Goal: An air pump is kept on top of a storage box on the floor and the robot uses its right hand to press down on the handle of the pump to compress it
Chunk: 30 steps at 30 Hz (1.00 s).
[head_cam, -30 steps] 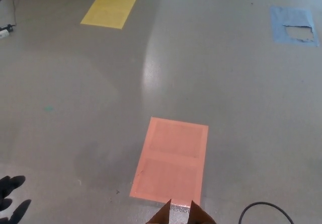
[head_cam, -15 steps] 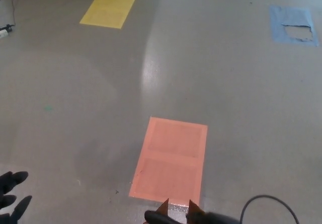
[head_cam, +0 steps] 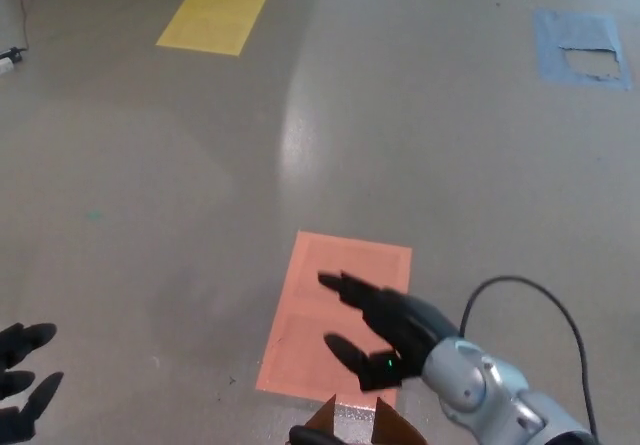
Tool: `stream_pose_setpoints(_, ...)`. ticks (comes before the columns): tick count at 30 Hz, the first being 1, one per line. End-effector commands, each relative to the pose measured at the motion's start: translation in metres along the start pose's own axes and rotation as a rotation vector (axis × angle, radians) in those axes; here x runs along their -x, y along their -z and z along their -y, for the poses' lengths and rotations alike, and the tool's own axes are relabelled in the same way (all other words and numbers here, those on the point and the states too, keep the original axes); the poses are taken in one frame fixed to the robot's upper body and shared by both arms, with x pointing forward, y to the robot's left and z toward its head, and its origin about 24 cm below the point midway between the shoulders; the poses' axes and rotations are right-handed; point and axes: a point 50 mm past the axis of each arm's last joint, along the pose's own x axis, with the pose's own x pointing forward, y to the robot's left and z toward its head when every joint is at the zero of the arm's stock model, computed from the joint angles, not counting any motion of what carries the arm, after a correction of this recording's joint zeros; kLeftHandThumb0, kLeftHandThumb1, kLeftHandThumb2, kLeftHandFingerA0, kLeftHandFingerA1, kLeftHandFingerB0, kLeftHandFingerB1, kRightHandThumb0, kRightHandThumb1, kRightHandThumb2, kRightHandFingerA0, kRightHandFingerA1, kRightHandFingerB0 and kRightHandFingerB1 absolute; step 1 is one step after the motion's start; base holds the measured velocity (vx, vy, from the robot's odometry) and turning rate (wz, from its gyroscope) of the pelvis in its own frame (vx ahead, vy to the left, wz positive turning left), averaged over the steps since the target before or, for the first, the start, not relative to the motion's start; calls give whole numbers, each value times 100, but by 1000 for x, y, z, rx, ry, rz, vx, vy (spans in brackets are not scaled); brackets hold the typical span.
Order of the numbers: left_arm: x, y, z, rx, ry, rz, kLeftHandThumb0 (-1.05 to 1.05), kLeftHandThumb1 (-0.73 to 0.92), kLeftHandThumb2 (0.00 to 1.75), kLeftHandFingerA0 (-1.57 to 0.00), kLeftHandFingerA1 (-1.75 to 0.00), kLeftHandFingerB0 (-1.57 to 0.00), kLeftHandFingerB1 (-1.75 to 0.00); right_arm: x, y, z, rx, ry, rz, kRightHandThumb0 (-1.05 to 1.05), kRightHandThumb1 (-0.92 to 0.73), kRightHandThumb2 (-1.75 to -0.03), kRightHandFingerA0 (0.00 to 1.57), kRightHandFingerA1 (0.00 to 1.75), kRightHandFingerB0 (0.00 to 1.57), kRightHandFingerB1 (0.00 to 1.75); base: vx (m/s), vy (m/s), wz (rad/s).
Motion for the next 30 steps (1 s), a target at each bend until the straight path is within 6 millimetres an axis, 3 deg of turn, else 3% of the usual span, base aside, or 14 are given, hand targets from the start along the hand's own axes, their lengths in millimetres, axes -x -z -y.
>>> stream_pose_setpoints(1,2,-4,-20,-18,-32,11,-71,71,105,-5,-44,-4,-31,80,-67,126,-164,273,535,-75,-92,-72,0,12,0,14,0,0,0)
stream_pose_setpoints(2,3,-4,-20,-15,-32,10,-71,71,105,-5,-44,-4,-31,84,-64,131,-184,301,526,-75,-92,-72,0,12,0,14,0,0,0)
stream_pose_setpoints(3,3,-3,-20,-18,-33,7,-71,91,68,-13,-31,-8,-22,85,-55,138,-183,358,490,-81,-82,-115,0,21,0,17,0,0,0)
stream_pose_setpoints(5,5,-1,-21,-25,-34,0,-71,72,106,-5,-44,-3,-31,88,-39,148,-182,443,424,-88,-85,-116,2,18,2,13,0,0,0)
stream_pose_setpoints(11,5,2,-20,-41,-37,-11,-72,91,68,-13,-31,-8,-22,87,57,158,-377,680,52,-80,-78,-109,0,30,12,26,0,0,0)
stream_pose_setpoints(12,5,2,-20,-42,-38,-11,-71,90,69,-12,-31,-9,-22,88,63,157,-389,692,21,-76,-83,-75,6,24,9,21,0,0,0)
stream_pose_setpoints(13,6,3,-19,-42,-36,-15,-76,74,106,-11,-46,-2,-30,89,75,155,-387,707,-32,-74,-89,-70,9,28,11,22,0,0,0)
stream_pose_setpoints(16,6,5,-17,-53,-34,-26,-76,74,106,-15,-48,0,-31,94,103,147,-409,739,-163,-72,-87,-68,10,28,11,23,0,0,0)
stream_pose_setpoints(17,6,6,-16,-51,-35,-32,-76,75,106,-13,-47,0,-31,95,118,139,-423,740,-244,-79,-74,-102,2,40,14,37,0,0,0)
stream_pose_setpoints(23,6,5,-19,-45,-36,-27,-74,74,107,-15,-48,0,-32,101,154,110,-418,679,-522,-76,-73,-102,4,39,10,38,0,0,0)
stream_pose_setpoints(26,5,3,-19,-50,-43,-25,-75,75,106,-14,-47,0,-31,102,162,100,-425,607,-617,-32,-63,-112,1,48,0,46,0,0,0)
stream_pose_setpoints(27,6,5,-16,-57,-38,-33,-72,74,107,-14,-48,0,-32,106,169,87,-422,536,-685,-68,-92,-70,12,26,10,23,0,0,0)
stream_pose_setpoints(29,6,8,-13,-55,-27,-42,-66,72,106,-10,-46,0,-34,114,179,69,-440,449,-768,-77,-78,-105,8,33,8,26,0,0,0)
stream_pose_setpoints(30,6,9,-10,-54,-17,-46,-69,90,68,-16,-32,-9,-21,121,185,61,-451,413,-809,-77,-78,-106,8,32,8,26,0,0,0)
